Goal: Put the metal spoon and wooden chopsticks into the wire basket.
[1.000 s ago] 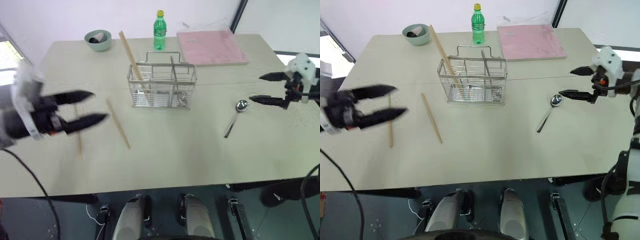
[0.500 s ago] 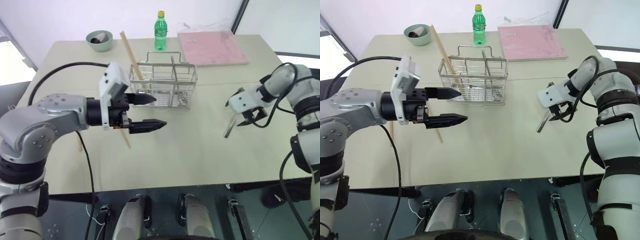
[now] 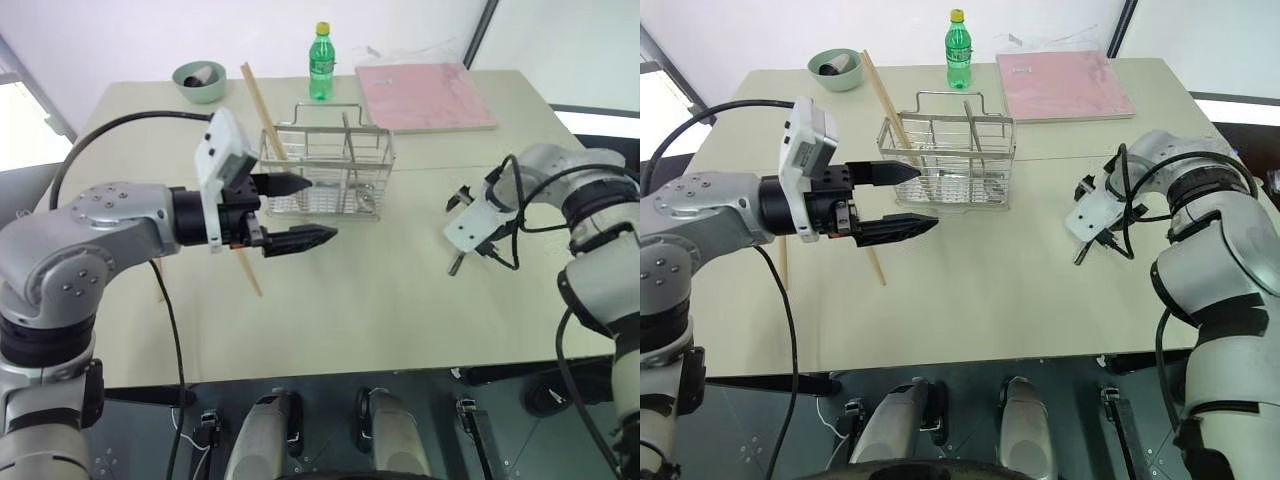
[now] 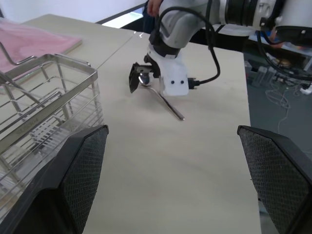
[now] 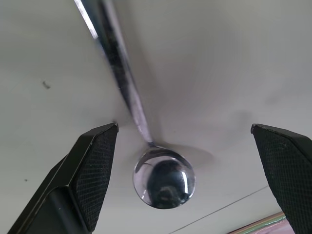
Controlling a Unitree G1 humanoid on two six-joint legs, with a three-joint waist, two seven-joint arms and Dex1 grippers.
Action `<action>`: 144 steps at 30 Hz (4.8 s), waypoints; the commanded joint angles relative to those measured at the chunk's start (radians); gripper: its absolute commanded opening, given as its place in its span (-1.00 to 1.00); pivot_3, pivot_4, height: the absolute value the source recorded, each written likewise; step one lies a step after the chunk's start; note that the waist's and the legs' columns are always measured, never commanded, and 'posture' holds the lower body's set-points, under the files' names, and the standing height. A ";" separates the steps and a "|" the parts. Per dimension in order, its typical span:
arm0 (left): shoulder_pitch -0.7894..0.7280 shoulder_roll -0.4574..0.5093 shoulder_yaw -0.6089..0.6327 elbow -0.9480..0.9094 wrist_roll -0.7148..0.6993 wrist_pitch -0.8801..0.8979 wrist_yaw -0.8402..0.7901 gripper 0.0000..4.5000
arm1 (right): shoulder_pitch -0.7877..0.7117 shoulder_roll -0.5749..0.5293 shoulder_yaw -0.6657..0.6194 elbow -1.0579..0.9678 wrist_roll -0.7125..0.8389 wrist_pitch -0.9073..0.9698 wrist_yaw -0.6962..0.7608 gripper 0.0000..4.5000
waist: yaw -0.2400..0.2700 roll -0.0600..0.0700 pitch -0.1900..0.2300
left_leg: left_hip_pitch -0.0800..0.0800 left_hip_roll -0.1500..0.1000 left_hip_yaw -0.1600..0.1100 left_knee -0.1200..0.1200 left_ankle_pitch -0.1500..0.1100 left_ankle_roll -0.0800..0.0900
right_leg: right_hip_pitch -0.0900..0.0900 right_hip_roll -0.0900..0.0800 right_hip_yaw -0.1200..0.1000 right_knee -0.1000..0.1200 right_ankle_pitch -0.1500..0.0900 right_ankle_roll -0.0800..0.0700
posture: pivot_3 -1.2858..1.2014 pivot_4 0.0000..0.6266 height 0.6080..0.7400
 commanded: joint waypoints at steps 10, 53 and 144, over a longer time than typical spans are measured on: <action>-0.063 0.014 0.043 0.029 -0.005 -0.011 0.014 1.00 | 0.025 -0.012 -0.063 0.033 0.058 -0.083 0.071 -0.97 | -0.007 0.000 0.000 | 0.001 0.000 0.000 0.001 0.000 0.000 | 0.001 0.001 0.000 0.000 0.000 0.000 | 0.03 -0.52 0.19; -0.142 0.020 0.066 0.186 0.160 -0.110 -0.092 1.00 | 0.098 0.279 -0.913 -0.420 1.323 1.150 0.279 -0.97 | -0.001 -0.001 0.001 | 0.016 0.000 -0.001 -0.009 -0.002 -0.001 | 0.013 -0.001 -0.003 -0.002 -0.002 -0.001 | 0.03 -0.52 0.19; -0.656 -0.588 0.277 1.245 0.583 -0.972 0.251 -0.97 | 0.791 0.038 -1.253 -1.630 2.046 1.839 0.007 0.55 | 0.031 -0.013 0.003 | -0.004 0.001 -0.001 0.004 -0.005 0.005 | 0.001 -0.004 -0.009 -0.001 0.001 0.000 | 0.03 -0.52 0.19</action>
